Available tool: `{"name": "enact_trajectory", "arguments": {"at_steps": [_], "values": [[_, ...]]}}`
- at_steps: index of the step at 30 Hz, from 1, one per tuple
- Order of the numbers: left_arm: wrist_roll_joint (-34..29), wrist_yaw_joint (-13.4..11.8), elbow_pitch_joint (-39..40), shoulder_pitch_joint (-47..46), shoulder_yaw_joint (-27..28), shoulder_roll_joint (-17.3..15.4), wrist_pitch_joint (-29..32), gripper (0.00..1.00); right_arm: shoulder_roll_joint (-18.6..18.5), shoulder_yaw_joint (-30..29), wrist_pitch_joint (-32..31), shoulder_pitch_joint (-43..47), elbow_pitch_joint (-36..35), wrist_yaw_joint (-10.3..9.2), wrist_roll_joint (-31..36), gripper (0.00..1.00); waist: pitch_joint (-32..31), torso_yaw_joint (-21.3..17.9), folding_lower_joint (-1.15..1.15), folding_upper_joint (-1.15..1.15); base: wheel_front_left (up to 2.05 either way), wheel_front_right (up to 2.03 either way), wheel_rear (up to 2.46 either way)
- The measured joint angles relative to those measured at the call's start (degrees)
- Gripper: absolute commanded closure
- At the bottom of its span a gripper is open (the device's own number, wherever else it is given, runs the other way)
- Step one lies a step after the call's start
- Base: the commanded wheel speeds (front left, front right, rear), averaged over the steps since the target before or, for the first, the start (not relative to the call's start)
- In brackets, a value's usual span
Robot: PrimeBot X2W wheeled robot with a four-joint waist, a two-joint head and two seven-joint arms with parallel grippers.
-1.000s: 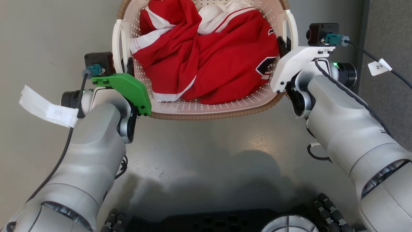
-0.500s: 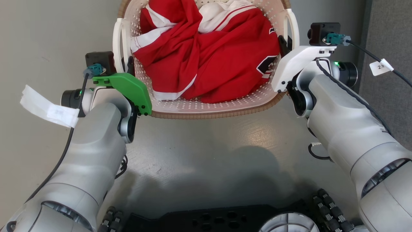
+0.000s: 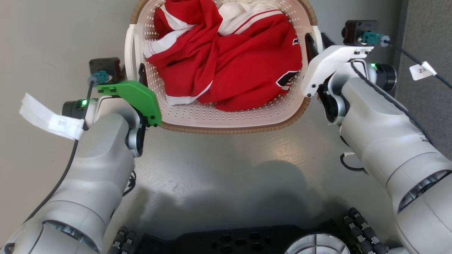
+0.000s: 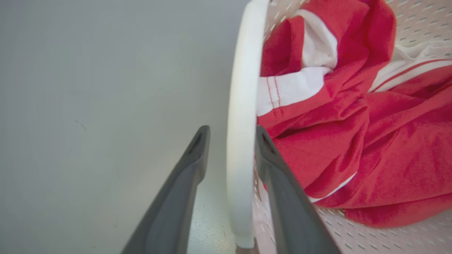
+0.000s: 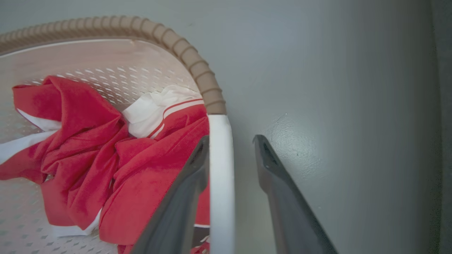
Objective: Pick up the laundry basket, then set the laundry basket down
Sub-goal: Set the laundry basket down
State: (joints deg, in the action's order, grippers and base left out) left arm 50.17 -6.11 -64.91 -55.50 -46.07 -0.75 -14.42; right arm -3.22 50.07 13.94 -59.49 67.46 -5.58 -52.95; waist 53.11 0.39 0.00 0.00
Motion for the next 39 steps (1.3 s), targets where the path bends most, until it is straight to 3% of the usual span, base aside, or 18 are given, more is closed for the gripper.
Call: {"name": "enact_trajectory", "arguments": {"at_steps": [20,39], "values": [[0.0,-0.5,0.9,0.1,1.7,-0.3,0.0,0.00,-0.4,-1.1,0.2,-0.2,0.3,-0.05,0.1,0.00,-4.0,0.1,0.00,0.00,0.00,0.00,0.00],[-6.4,-0.5,12.1,4.2,10.9,-3.4,0.0,0.00,-2.4,-7.7,0.5,1.4,-11.6,-0.94,8.5,0.00,-14.7,-0.9,-0.01,0.00,0.00,0.00,0.00]]}}
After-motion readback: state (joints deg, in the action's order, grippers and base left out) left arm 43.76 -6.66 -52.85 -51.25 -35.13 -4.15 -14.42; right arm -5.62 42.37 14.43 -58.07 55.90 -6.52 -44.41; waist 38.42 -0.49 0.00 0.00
